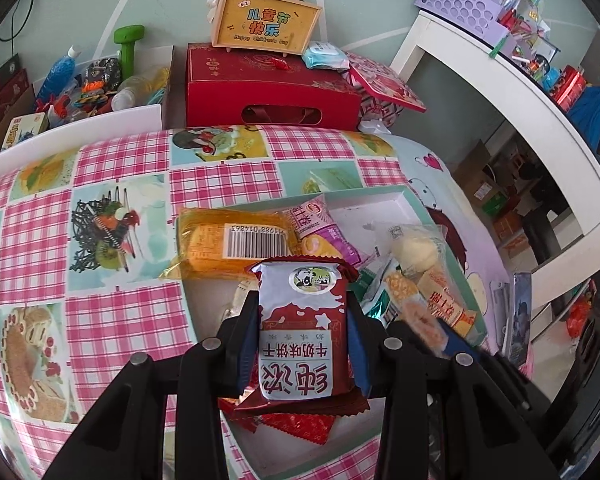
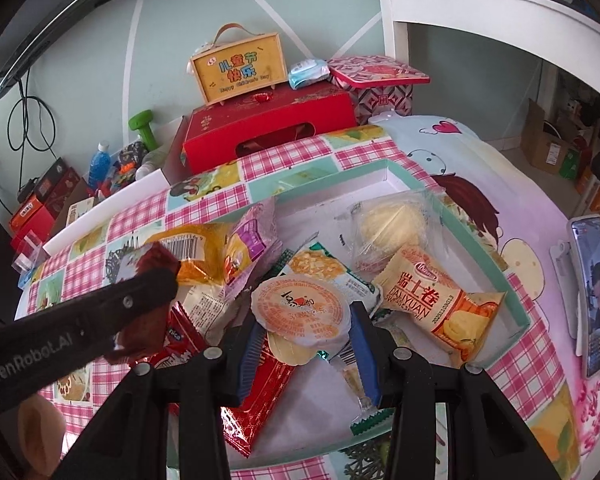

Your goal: Organize snacks

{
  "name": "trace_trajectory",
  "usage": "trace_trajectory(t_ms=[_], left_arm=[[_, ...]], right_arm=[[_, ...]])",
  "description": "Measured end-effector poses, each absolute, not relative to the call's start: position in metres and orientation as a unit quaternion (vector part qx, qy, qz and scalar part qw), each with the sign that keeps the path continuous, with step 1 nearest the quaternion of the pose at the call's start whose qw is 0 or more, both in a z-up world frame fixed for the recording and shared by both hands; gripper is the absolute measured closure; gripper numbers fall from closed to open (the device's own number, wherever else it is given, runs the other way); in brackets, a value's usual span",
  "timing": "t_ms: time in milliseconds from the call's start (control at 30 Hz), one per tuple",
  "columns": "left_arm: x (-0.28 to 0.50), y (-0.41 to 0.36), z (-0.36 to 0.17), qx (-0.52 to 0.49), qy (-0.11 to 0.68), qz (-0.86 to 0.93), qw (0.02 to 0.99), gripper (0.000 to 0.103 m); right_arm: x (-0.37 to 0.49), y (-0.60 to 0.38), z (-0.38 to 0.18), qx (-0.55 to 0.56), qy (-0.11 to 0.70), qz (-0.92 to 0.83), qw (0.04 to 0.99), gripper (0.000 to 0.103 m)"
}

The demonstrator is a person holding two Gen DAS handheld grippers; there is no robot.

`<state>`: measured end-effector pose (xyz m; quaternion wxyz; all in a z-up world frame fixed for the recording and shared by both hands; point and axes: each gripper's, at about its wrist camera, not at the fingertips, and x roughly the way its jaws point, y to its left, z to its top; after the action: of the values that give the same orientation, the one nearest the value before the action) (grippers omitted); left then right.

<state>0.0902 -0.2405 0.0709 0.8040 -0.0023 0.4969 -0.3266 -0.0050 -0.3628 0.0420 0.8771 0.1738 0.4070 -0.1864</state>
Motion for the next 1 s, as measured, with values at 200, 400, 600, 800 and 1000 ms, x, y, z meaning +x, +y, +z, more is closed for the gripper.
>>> trace_trajectory(t_ms=[200,400,600,800,1000], left_arm=[[0.089,-0.246,0.064,-0.007,0.504,-0.329,0.799,0.062],[0.085,-0.251,0.065,-0.007,0.506,-0.338,0.794,0.046],[0.087,-0.245,0.068,0.002,0.51,-0.318,0.799,0.039],[0.092,-0.225,0.069,0.017,0.512,-0.273,0.814,0.024],[0.096,-0.202,0.067,0.03,0.511,-0.233,0.827,0.019]], right_arm=[[-0.003,-0.358,0.037,0.172,0.416,-0.176,0.876,0.058],[-0.002,-0.356,0.033,0.171,0.425,-0.175,0.872,0.058],[-0.001,-0.354,0.032,0.167,0.433,-0.175,0.868,0.055],[-0.003,-0.354,0.034,0.162,0.436,-0.186,0.865,0.03],[-0.005,-0.35,0.037,0.147,0.438,-0.19,0.866,0.012]])
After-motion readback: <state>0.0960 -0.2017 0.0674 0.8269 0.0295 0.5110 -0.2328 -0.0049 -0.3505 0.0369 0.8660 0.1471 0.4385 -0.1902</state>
